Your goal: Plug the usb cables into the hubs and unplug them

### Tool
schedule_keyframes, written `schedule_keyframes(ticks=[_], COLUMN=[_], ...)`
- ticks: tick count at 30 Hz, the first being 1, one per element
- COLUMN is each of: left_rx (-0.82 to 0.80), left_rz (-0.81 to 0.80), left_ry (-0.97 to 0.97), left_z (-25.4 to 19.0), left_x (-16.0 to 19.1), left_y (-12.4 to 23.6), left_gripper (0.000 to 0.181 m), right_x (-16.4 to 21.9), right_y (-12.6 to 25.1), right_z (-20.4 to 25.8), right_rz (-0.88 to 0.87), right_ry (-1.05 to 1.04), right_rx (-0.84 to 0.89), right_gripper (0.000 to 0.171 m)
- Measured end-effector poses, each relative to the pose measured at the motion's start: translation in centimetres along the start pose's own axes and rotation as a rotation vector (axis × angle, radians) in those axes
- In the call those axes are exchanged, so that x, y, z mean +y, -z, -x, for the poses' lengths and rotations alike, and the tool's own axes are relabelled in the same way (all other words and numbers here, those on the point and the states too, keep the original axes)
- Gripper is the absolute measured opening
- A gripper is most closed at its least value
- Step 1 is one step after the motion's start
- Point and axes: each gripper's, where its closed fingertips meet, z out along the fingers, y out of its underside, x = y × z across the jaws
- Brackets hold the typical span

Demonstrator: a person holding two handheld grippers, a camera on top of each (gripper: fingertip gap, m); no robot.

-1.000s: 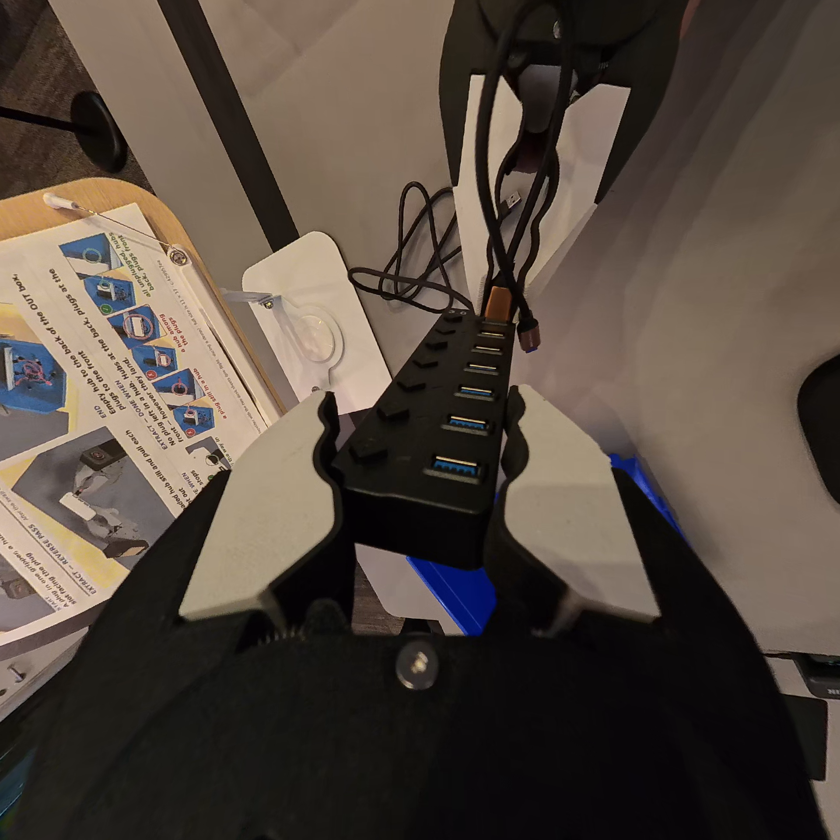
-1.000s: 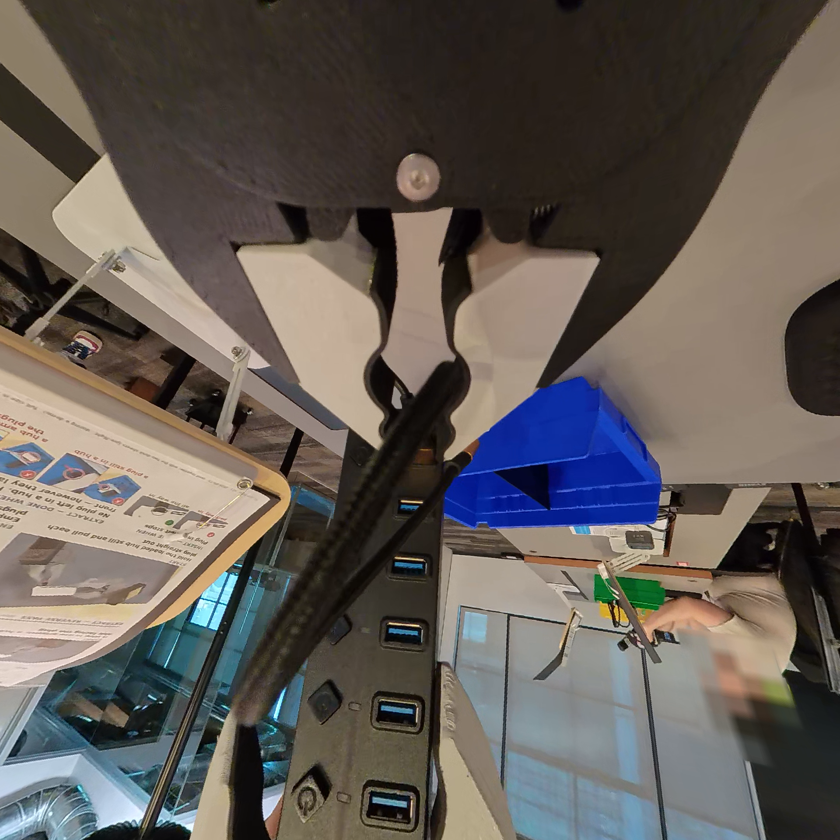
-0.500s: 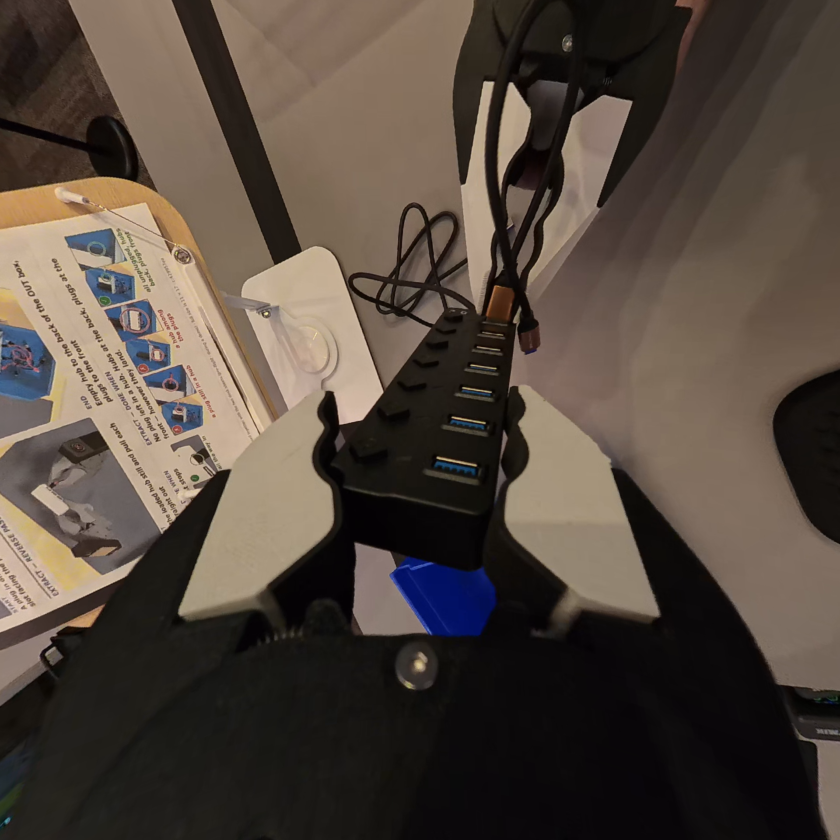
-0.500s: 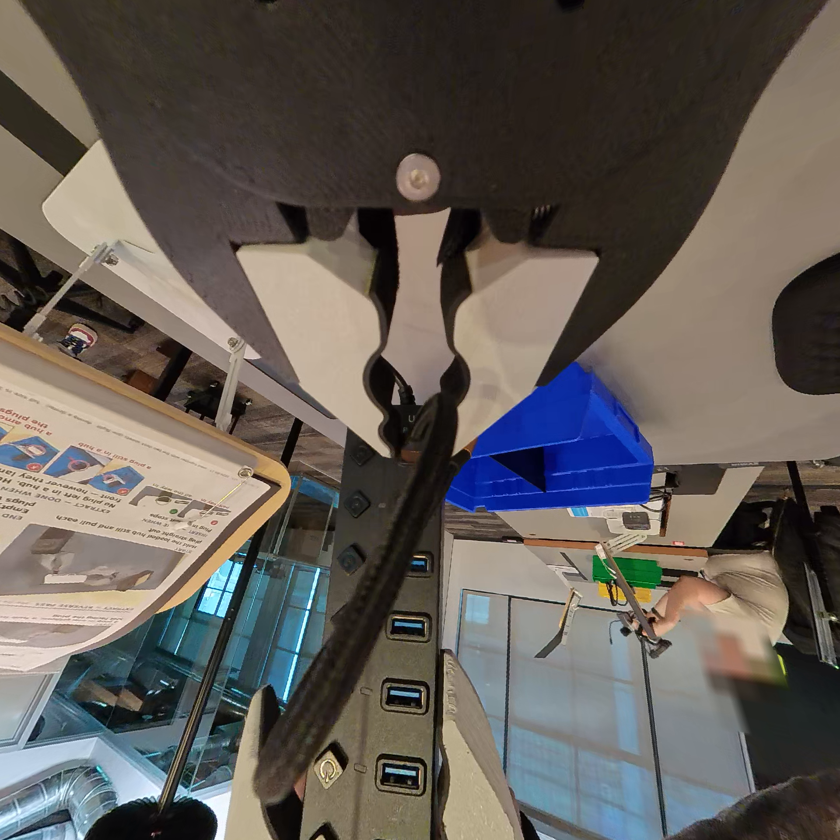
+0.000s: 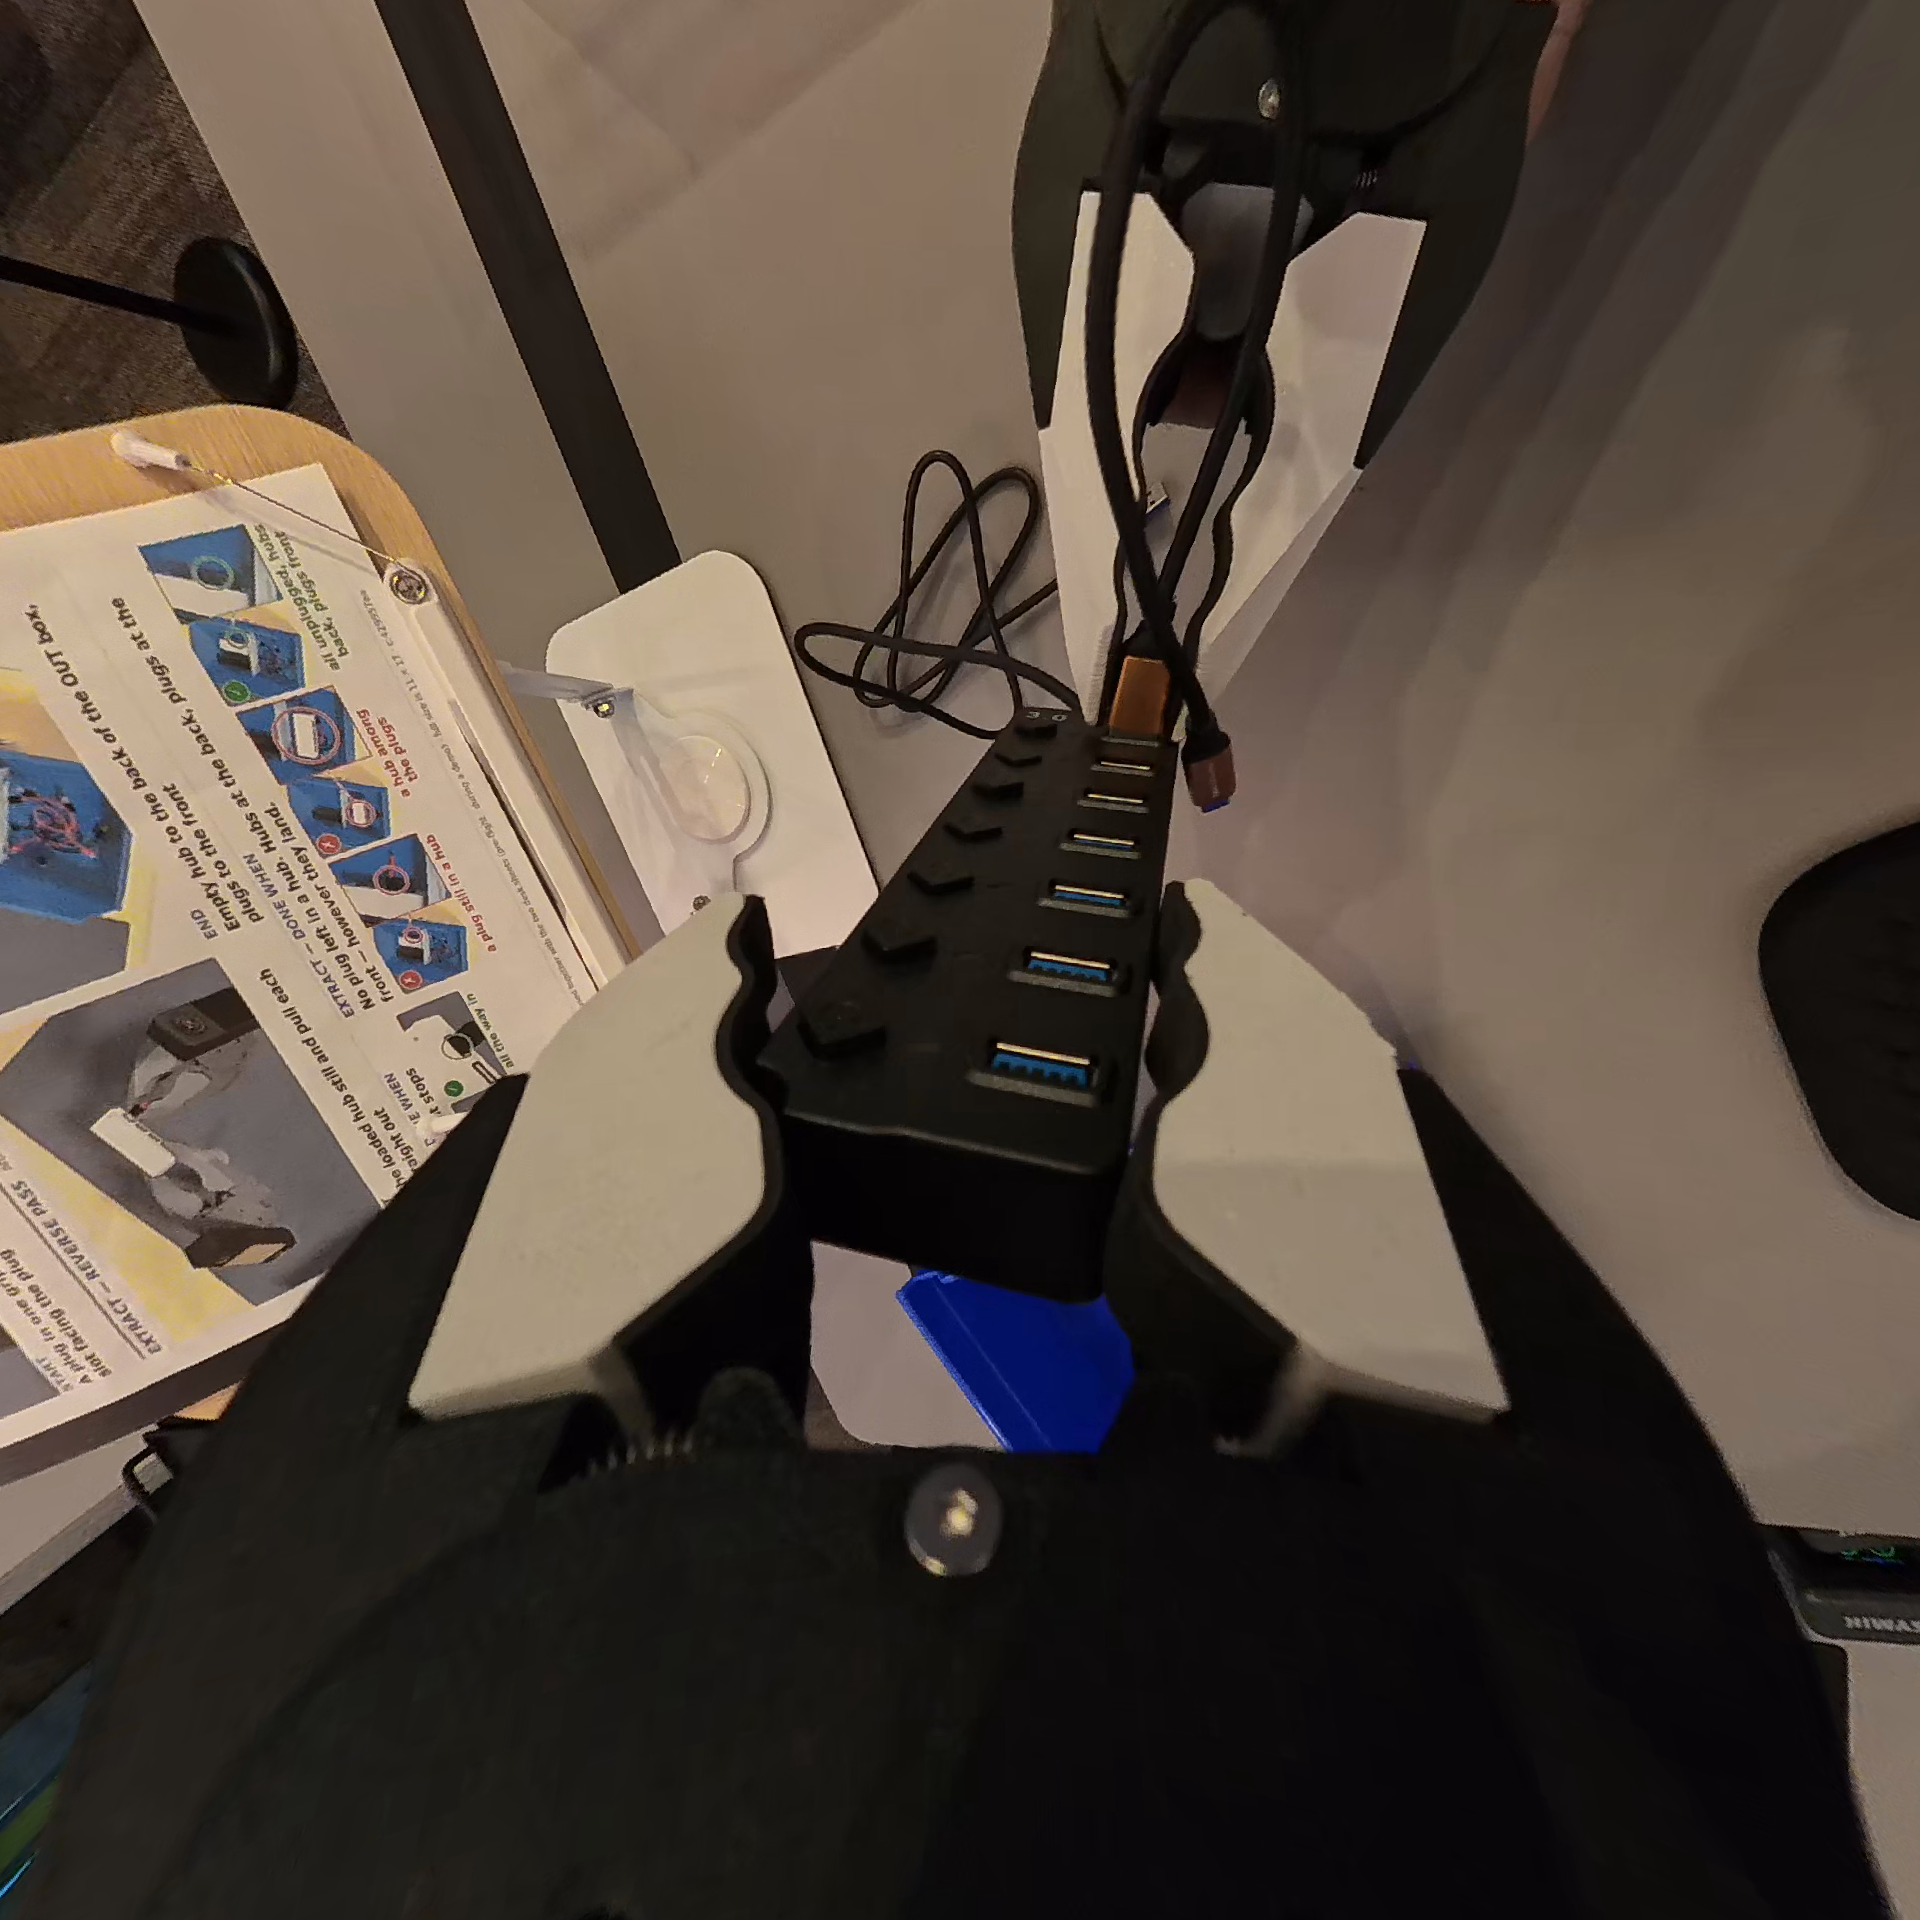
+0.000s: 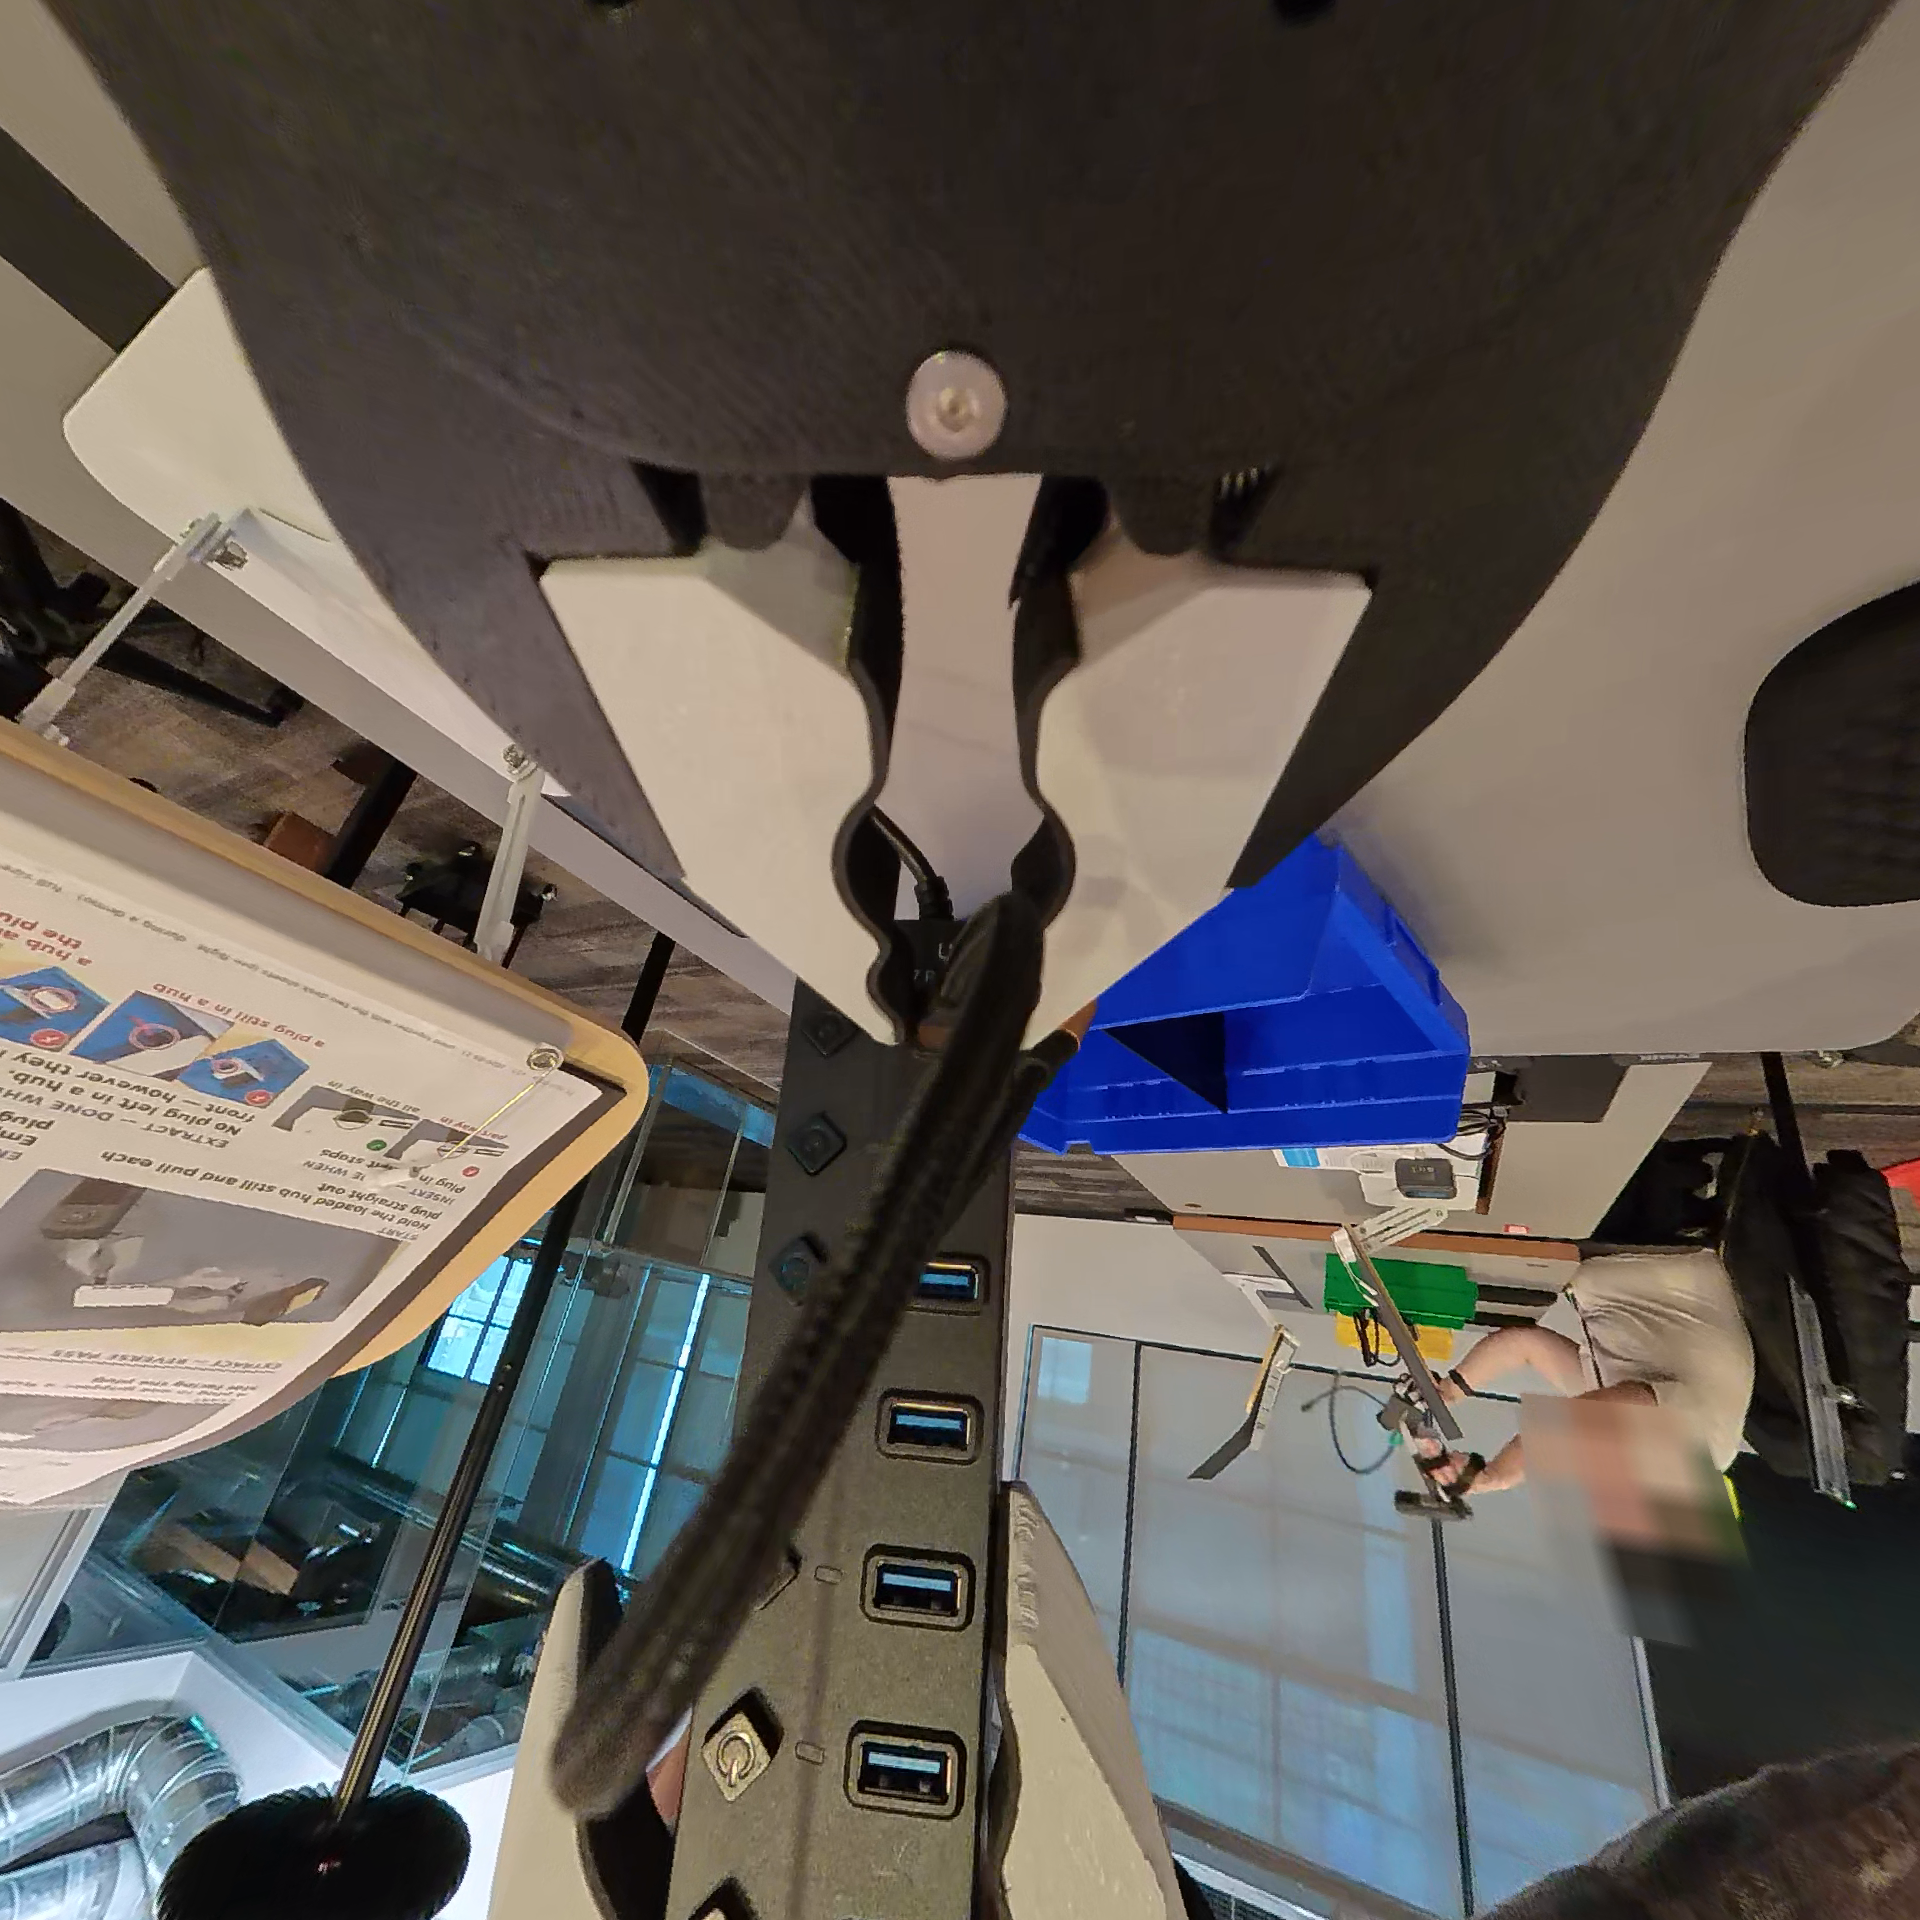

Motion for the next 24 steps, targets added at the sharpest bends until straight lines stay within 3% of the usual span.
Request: schedule_keyframes(ticks=[19,24], left_rx=[-0.028,-0.055], left_rz=[0.0,-0.032], left_ry=[0.02,0.008], left_z=[0.1,-0.3], left_x=[0.6,0.4], left_y=[-0.2,0.6], left_gripper=[0.071,0.071], right_x=[0.2,-0.6], right_y=[0.2,0.5], right_z=[-0.4,-0.1], right_rz=[0.046,0.009], right_ry=[0.01,-0.056], right_rx=[0.031,-0.07], right_gripper=[0.012,0.011])
